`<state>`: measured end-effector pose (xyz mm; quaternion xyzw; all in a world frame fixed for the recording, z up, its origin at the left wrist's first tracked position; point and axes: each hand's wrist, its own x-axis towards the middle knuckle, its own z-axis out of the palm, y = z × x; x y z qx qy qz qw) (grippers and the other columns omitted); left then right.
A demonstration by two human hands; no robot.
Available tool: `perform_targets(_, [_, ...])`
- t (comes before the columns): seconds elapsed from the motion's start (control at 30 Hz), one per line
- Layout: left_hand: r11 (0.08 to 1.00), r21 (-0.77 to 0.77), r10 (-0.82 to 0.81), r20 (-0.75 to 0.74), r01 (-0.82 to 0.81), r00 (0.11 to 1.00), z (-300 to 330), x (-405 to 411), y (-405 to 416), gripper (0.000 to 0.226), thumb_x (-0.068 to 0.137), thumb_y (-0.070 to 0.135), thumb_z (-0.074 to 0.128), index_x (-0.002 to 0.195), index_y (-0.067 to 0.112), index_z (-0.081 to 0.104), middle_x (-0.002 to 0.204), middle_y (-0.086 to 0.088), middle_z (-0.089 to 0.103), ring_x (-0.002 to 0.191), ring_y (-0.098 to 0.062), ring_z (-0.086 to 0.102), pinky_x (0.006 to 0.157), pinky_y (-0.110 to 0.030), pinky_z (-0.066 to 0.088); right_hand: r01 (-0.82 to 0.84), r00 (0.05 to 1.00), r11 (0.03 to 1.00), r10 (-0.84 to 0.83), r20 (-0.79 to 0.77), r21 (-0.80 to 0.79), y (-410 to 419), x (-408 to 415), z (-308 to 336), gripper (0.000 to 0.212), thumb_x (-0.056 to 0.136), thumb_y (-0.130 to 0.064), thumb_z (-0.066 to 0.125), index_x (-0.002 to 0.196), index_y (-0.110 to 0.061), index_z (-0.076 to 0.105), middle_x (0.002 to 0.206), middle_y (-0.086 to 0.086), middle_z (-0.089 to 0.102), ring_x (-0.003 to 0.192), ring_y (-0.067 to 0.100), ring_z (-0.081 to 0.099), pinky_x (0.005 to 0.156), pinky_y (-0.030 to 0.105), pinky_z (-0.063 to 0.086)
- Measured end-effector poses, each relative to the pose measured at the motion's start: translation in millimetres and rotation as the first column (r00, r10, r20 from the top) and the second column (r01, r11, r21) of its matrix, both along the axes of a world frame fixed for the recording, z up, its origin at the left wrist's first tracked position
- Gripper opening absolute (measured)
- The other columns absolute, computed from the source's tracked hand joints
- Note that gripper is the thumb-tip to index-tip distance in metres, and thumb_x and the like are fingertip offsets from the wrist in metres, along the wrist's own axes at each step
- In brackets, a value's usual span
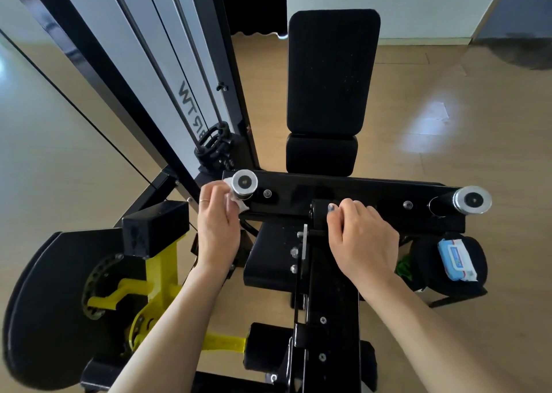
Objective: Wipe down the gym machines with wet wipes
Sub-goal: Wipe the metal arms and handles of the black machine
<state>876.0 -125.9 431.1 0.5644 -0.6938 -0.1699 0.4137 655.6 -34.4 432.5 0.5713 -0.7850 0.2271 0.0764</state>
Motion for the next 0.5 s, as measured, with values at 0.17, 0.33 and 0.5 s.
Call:
perform_targets(0.17, [0.997,-0.045,-0.055,0.179,0.064,0.982,-7.3,17.0,-1.8,0.014,0.098,0.009,0.061,0.111,0.006,0.067,0.130,0.003,0.056,0.096,-0.005,0.051,0.083,-0.010,0.042,0.003,1.000,1.000,-0.003,-0.017,-0.011,-0.9,1.1,-0.7,0.044,0.108,-0.042,0.026,0.076,-0.022,0.049,0.063,-0.009,0.048,0.055,0.012,0.042,0.047,0.022,0.017])
perform_targets(0.33, [0.995,-0.004,-0.103,0.108,0.104,0.989,7.4,9.4,-39.4,0.036,0.089,-0.001,0.070,0.119,0.017,0.074,0.128,0.005,0.068,0.117,-0.017,0.063,0.101,-0.037,0.051,0.016,0.999,1.000,-0.016,-0.027,0.000,-1.0,2.3,-2.0,0.045,0.108,-0.042,0.027,0.078,-0.021,0.054,0.065,-0.009,0.050,0.056,0.011,0.042,0.048,0.021,0.015])
perform_targets(0.5, [0.972,-0.077,-0.204,0.177,0.220,0.963,10.8,17.3,-42.5,0.033,0.089,0.004,0.071,0.120,0.013,0.074,0.130,0.007,0.066,0.120,-0.002,0.056,0.107,-0.025,0.047,0.009,1.000,1.000,-0.009,-0.013,-0.022,0.9,1.1,-1.4,0.044,0.107,-0.041,0.029,0.077,-0.020,0.054,0.063,-0.009,0.048,0.055,0.011,0.041,0.048,0.021,0.016])
